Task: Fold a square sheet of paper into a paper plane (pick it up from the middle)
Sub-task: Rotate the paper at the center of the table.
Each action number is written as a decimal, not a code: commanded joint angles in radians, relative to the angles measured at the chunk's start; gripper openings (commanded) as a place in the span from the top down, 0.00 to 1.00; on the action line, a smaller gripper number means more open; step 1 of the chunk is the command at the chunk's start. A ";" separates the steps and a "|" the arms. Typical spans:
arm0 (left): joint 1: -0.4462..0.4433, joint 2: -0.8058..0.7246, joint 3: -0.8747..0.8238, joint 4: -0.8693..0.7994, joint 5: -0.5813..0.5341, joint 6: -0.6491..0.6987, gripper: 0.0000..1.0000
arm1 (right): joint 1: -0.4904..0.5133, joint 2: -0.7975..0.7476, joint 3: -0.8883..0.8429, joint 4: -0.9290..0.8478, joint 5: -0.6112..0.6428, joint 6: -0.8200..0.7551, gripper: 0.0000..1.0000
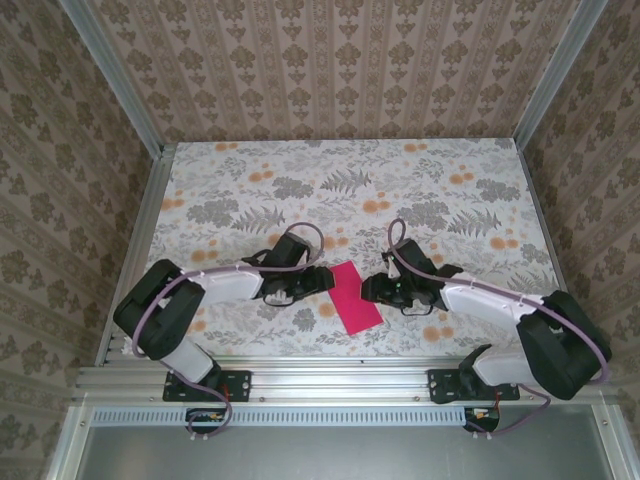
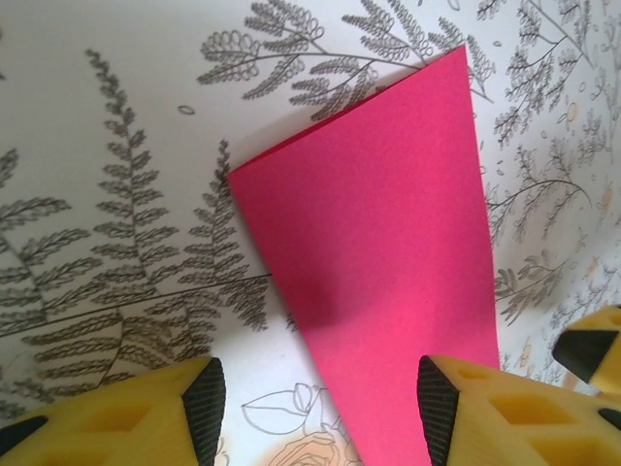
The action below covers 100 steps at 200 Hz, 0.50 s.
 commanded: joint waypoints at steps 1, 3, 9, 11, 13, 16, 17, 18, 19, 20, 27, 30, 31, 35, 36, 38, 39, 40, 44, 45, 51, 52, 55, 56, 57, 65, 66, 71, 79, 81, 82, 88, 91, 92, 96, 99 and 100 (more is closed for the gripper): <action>0.010 0.040 0.048 0.024 0.034 -0.018 0.42 | -0.018 0.063 0.041 -0.004 0.014 -0.031 0.50; 0.010 0.043 0.054 0.022 0.035 -0.017 0.42 | -0.019 0.077 0.042 -0.001 0.012 -0.032 0.50; 0.011 0.054 0.065 0.017 0.037 -0.014 0.42 | -0.020 0.096 0.047 0.007 0.003 -0.032 0.50; 0.011 0.059 0.067 0.015 0.039 -0.014 0.43 | -0.020 0.101 0.048 0.009 0.002 -0.032 0.50; 0.012 0.062 0.073 0.013 0.039 -0.013 0.43 | -0.020 0.107 0.049 0.011 0.001 -0.032 0.50; 0.012 0.067 0.077 0.013 0.040 -0.013 0.43 | -0.020 0.116 0.049 0.014 -0.002 -0.033 0.50; 0.012 0.069 0.079 0.013 0.040 -0.013 0.43 | -0.020 0.119 0.049 0.015 -0.002 -0.033 0.50; 0.013 0.071 0.080 0.013 0.041 -0.014 0.43 | -0.020 0.122 0.050 0.016 -0.002 -0.033 0.50; 0.013 0.072 0.081 0.013 0.042 -0.014 0.43 | -0.020 0.124 0.050 0.017 -0.002 -0.032 0.50; 0.013 0.074 0.083 0.013 0.043 -0.014 0.43 | -0.020 0.127 0.050 0.018 -0.003 -0.032 0.50; 0.015 0.088 0.098 0.013 0.049 -0.012 0.43 | -0.021 0.139 0.048 0.023 -0.007 -0.030 0.50; 0.016 0.091 0.103 0.013 0.051 -0.011 0.43 | -0.021 0.144 0.047 0.027 -0.011 -0.029 0.50; 0.016 0.093 0.105 0.012 0.051 -0.011 0.42 | -0.021 0.146 0.046 0.027 -0.012 -0.028 0.50; 0.017 0.100 0.114 0.008 0.051 -0.009 0.42 | -0.020 0.150 0.042 0.034 -0.017 -0.027 0.50; 0.017 0.102 0.116 0.008 0.051 -0.008 0.42 | -0.020 0.152 0.041 0.035 -0.020 -0.026 0.50; 0.017 0.106 0.122 0.007 0.052 -0.007 0.43 | -0.020 0.154 0.038 0.039 -0.022 -0.025 0.50; 0.018 0.108 0.125 0.006 0.052 -0.007 0.43 | -0.020 0.156 0.038 0.042 -0.023 -0.025 0.50; 0.019 0.109 0.127 0.006 0.053 -0.007 0.43 | -0.021 0.156 0.037 0.043 -0.025 -0.024 0.50; 0.019 0.117 0.135 0.003 0.054 -0.005 0.43 | -0.021 0.159 0.031 0.049 -0.029 -0.021 0.51; 0.020 0.120 0.137 0.003 0.055 -0.005 0.43 | -0.021 0.160 0.030 0.051 -0.031 -0.021 0.51; 0.022 0.132 0.150 0.005 0.059 -0.004 0.43 | -0.020 0.162 0.024 0.057 -0.036 -0.017 0.51; 0.021 0.134 0.152 0.005 0.060 -0.004 0.43 | -0.020 0.163 0.024 0.058 -0.036 -0.015 0.51; 0.022 0.140 0.158 0.006 0.062 -0.002 0.43 | -0.020 0.163 0.017 0.062 -0.041 -0.013 0.51; 0.023 0.142 0.159 0.006 0.063 -0.002 0.43 | -0.020 0.163 0.016 0.064 -0.041 -0.012 0.51; 0.023 0.144 0.161 0.006 0.063 -0.002 0.43 | -0.021 0.163 0.014 0.064 -0.042 -0.011 0.51; 0.025 0.161 0.182 0.003 0.068 0.000 0.43 | -0.020 0.158 0.005 0.071 -0.047 -0.004 0.51; 0.026 0.163 0.184 0.003 0.067 0.001 0.43 | -0.020 0.157 0.003 0.071 -0.048 -0.002 0.51; 0.029 0.173 0.194 0.002 0.071 0.004 0.43 | -0.020 0.155 -0.003 0.078 -0.050 0.003 0.51; 0.032 0.190 0.216 -0.003 0.075 0.010 0.42 | -0.020 0.151 -0.018 0.096 -0.058 0.018 0.51; 0.033 0.194 0.222 -0.006 0.076 0.011 0.42 | -0.020 0.148 -0.021 0.099 -0.060 0.022 0.51; 0.033 0.196 0.225 -0.006 0.077 0.012 0.43 | -0.020 0.147 -0.024 0.101 -0.061 0.023 0.51; 0.036 0.210 0.239 -0.011 0.082 0.016 0.42 | -0.020 0.144 -0.032 0.111 -0.064 0.032 0.51; 0.038 0.216 0.247 -0.012 0.087 0.018 0.43 | -0.020 0.140 -0.036 0.115 -0.064 0.037 0.51; 0.038 0.218 0.249 -0.013 0.087 0.019 0.42 | -0.020 0.140 -0.038 0.117 -0.065 0.039 0.51; 0.040 0.227 0.261 -0.016 0.093 0.021 0.43 | -0.018 0.135 -0.045 0.123 -0.066 0.045 0.51; 0.042 0.233 0.269 -0.018 0.095 0.024 0.43 | -0.019 0.131 -0.049 0.129 -0.066 0.050 0.51; 0.042 0.235 0.272 -0.018 0.096 0.025 0.43 | -0.019 0.129 -0.050 0.129 -0.066 0.053 0.51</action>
